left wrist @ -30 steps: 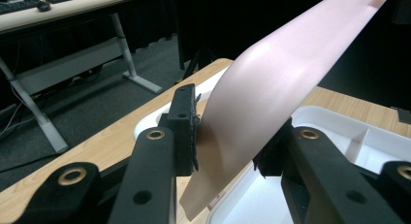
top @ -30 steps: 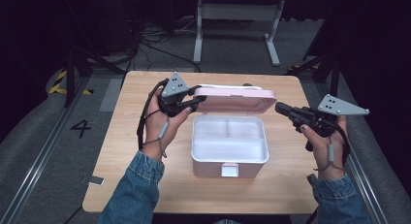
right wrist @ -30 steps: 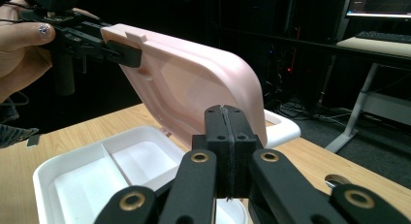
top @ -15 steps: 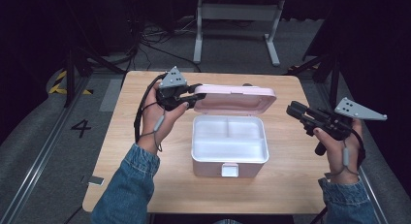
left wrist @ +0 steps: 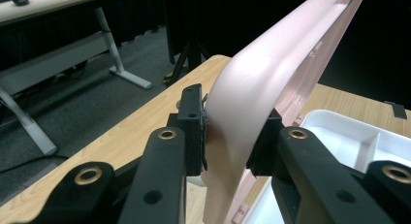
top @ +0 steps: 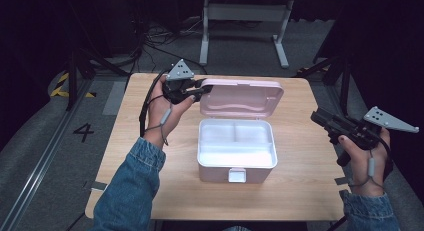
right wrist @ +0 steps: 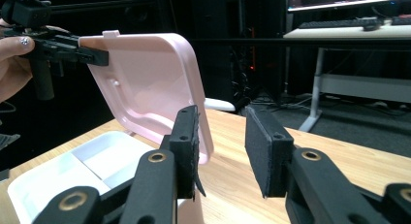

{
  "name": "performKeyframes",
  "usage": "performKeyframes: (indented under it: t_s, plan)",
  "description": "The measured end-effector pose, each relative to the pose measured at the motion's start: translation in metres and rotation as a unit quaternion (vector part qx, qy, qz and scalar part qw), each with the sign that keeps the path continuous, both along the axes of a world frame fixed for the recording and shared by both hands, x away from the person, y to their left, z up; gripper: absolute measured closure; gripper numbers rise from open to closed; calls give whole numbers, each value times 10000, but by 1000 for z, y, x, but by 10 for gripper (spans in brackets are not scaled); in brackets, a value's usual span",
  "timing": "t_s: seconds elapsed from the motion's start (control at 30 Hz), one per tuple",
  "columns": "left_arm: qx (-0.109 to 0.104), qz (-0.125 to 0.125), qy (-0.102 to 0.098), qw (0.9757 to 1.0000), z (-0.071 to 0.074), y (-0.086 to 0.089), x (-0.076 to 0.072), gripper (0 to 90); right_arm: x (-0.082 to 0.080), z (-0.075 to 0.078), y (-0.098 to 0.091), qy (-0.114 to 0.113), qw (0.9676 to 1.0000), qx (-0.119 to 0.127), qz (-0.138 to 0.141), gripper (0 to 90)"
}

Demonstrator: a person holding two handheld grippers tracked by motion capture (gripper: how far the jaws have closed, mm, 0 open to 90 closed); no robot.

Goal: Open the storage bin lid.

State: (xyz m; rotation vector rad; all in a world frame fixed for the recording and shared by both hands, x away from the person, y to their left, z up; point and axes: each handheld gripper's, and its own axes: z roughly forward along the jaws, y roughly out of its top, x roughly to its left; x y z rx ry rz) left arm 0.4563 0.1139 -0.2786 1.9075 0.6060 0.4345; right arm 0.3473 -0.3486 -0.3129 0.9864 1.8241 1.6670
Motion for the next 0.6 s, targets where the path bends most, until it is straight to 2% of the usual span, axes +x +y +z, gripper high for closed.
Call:
performKeyframes:
  t_s: [0.13,0.3,0.37,0.47,0.6]
  plan:
    - [-141,49,122,9998,-3,1,13,739,-4,-3,-8,82,9999,71,-127,659]
    - [-95,225,193,9995,-4,-3,23,728,-4,-4,-12,89,9998,106,-175,653]
    - [8,394,209,9990,-5,-6,29,722,-2,-5,-11,128,9997,133,-183,652]
    - [3,430,187,9989,-8,-7,34,718,0,-6,-10,166,9997,99,-169,652]
    - [-178,415,301,9985,-15,-4,47,714,4,-7,-6,174,9997,113,-107,649]
